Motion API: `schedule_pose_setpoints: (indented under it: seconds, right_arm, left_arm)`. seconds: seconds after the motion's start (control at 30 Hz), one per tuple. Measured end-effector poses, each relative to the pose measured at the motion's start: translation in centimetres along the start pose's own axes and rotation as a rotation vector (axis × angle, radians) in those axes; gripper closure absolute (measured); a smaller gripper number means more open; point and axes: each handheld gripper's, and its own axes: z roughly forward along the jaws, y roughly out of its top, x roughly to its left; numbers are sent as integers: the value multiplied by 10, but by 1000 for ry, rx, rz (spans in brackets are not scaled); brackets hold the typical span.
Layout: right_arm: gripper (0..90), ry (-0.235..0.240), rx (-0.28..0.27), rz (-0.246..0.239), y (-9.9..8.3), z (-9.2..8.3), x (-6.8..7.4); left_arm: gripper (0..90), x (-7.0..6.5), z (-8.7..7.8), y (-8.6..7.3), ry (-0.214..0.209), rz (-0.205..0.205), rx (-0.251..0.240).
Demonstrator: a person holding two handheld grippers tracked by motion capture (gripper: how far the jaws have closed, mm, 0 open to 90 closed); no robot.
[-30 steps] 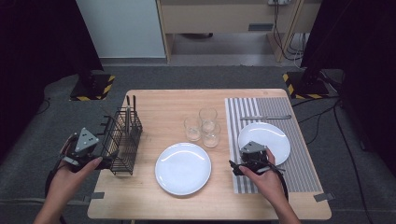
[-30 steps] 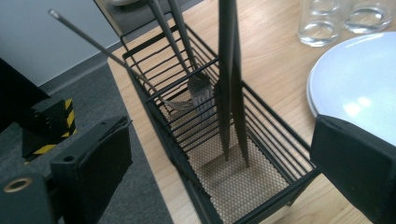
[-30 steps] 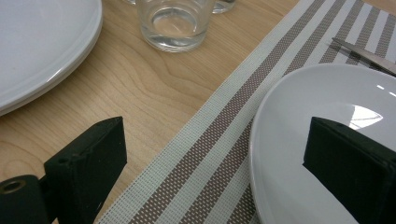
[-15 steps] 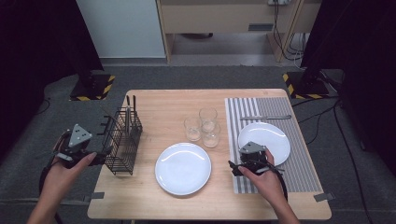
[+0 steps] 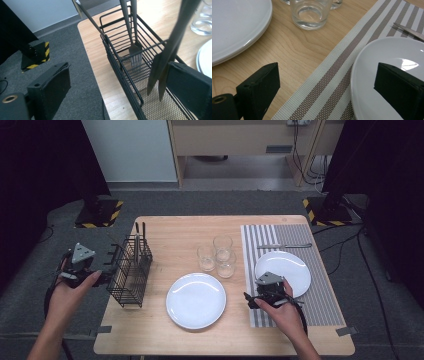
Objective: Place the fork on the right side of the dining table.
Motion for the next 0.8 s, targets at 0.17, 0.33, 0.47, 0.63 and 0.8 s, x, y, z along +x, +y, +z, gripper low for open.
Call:
schedule_pose_setpoints:
  seconds: [0.17, 0.33, 0.47, 0.63, 0.8]
  right_arm:
    - [68, 5, -6, 2, 2, -2, 1]
    - [65, 18, -6, 4, 1, -1, 1]
    - [77, 34, -6, 5, 1, 1, 2]
    - [133, 43, -19, -7, 2, 3, 7]
    - [162, 59, -34, -15, 7, 4, 11]
  left_arm:
    - [53, 3, 7, 6, -1, -21, -6]
    - [52, 10, 19, 16, -10, -39, -19]
    - [56, 16, 33, 22, -9, -57, -13]
    - [163, 24, 45, 28, 4, -85, -18]
    - [294, 36, 57, 29, -43, -177, -39]
